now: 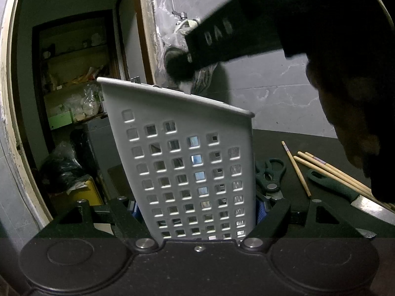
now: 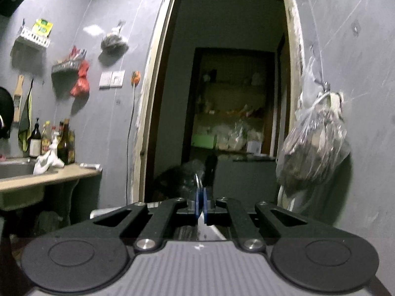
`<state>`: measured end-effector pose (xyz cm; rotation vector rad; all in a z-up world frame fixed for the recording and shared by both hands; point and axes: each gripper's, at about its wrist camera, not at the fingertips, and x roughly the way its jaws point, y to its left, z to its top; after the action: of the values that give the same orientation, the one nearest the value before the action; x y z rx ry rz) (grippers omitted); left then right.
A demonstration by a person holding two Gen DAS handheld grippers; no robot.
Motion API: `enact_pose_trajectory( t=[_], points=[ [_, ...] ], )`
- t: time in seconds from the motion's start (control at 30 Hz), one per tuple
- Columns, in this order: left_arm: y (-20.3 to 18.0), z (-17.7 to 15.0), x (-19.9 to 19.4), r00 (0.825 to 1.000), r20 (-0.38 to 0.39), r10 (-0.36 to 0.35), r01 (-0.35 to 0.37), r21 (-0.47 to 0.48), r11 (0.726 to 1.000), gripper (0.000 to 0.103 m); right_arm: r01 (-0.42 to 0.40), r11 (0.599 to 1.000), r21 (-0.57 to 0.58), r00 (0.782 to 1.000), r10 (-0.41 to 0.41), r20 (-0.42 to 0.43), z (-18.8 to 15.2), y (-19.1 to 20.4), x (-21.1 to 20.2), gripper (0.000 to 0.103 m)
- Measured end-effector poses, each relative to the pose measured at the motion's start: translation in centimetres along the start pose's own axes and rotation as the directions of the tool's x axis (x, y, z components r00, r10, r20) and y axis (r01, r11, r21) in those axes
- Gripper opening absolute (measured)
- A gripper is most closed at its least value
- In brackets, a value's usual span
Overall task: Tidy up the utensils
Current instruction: 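Lower the spoon into the caddy and open the right tool, then move the open right tool back to the utensil pile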
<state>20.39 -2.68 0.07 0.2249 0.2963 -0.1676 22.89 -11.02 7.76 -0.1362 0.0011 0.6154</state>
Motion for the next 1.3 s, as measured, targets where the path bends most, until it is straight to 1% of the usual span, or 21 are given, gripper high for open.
enact_pose_trajectory(
  t=[0.2,0.27,0.3,0.33,0.37,0.43,0.47,0.5,0.53,0.57,0.63,0.7,0.8,0.87,0.9,1.0,1.1,1.17,1.3],
  points=[
    [0.0,0.1,0.0,1.000,-0.001,0.001,-0.001,-0.001,1.000,0.079,-0.031,0.999,-0.008,0.997,0.030,-0.071,-1.3,0.1,0.1,0.005],
    [0.0,0.1,0.0,1.000,-0.002,0.001,-0.001,-0.001,1.000,0.079,-0.038,0.999,-0.004,0.996,0.037,-0.075,-1.5,0.0,-0.1,0.009],
    [0.0,0.1,0.0,1.000,-0.002,0.002,-0.002,-0.001,1.000,0.079,-0.037,0.999,-0.006,0.996,0.036,-0.076,-1.6,0.0,-0.1,0.015],
    [0.0,0.1,0.1,1.000,-0.002,0.002,-0.002,0.000,1.000,0.079,-0.038,0.999,-0.007,0.996,0.038,-0.075,-1.6,-0.1,-0.3,0.024],
    [0.0,0.1,0.1,1.000,-0.002,0.002,-0.002,0.000,1.000,0.079,-0.042,0.999,-0.004,0.997,0.041,-0.070,-1.6,-0.2,-0.5,0.029],
    [0.0,0.1,0.1,1.000,-0.002,0.001,-0.001,0.000,1.000,0.079,-0.046,0.999,-0.001,0.997,0.046,-0.056,-1.5,-0.3,-0.9,0.044],
    [0.0,0.1,0.1,1.000,-0.002,0.001,-0.001,0.000,1.000,0.079,-0.047,0.999,-0.001,0.998,0.047,-0.046,-1.4,-0.5,-1.2,0.047],
    [0.0,0.1,0.1,1.000,-0.002,0.001,-0.001,0.000,1.000,0.079,-0.045,0.999,-0.001,0.998,0.044,-0.035,-1.2,-0.6,-1.6,0.054],
    [0.0,0.1,0.1,1.000,-0.002,0.001,-0.001,-0.001,1.000,0.079,-0.035,0.999,-0.001,0.999,0.035,-0.023,-1.0,-0.8,-2.0,0.062],
    [0.1,0.1,0.1,1.000,-0.001,0.000,0.000,-0.002,1.000,0.079,-0.018,1.000,-0.001,1.000,0.018,-0.012,-0.9,-1.1,-2.4,0.067],
    [0.2,0.1,0.1,1.000,0.000,-0.003,0.003,-0.003,1.000,0.079,0.021,1.000,0.001,1.000,-0.021,0.006,-0.7,-1.8,-3.4,0.090],
    [0.2,0.0,0.1,1.000,0.001,-0.006,0.006,-0.003,1.000,0.079,0.068,0.998,0.004,0.998,-0.068,0.007,-0.8,-2.6,-4.3,0.098],
    [0.3,0.0,0.1,1.000,0.002,-0.007,0.007,-0.003,1.000,0.079,0.133,0.991,0.004,0.990,-0.133,-0.045,-1.7,-4.0,-5.3,0.099],
    [0.3,0.0,0.1,1.000,0.003,-0.008,0.008,-0.002,1.000,0.079,0.169,0.986,0.016,0.980,-0.166,-0.106,-2.6,-5.0,-5.5,0.100],
    [0.3,0.0,0.1,1.000,0.002,-0.008,0.008,-0.002,1.000,0.079,0.172,0.985,0.021,0.976,-0.167,-0.142,-3.1,-5.4,-5.5,0.101],
    [0.3,0.0,0.2,1.000,0.002,-0.007,0.007,0.000,1.000,0.079,0.155,0.988,0.024,0.955,-0.144,-0.261,-5.1,-6.2,-5.6,0.102],
    [0.3,-0.1,0.1,1.000,0.001,-0.007,0.007,0.000,1.000,0.079,0.142,0.989,-0.035,0.923,-0.145,-0.355,-7.0,-5.9,-5.5,0.101],
    [0.3,-0.1,0.1,1.000,0.002,-0.007,0.007,0.001,1.000,0.079,0.116,0.991,-0.068,0.905,-0.134,-0.404,-8.0,-5.5,-5.5,0.099],
    [0.2,-0.1,0.1,1.000,0.000,-0.007,0.007,0.003,1.000,0.079,0.065,0.997,-0.051,0.886,-0.081,-0.457,-8.9,-5.4,-4.7,0.099]
  ],
)
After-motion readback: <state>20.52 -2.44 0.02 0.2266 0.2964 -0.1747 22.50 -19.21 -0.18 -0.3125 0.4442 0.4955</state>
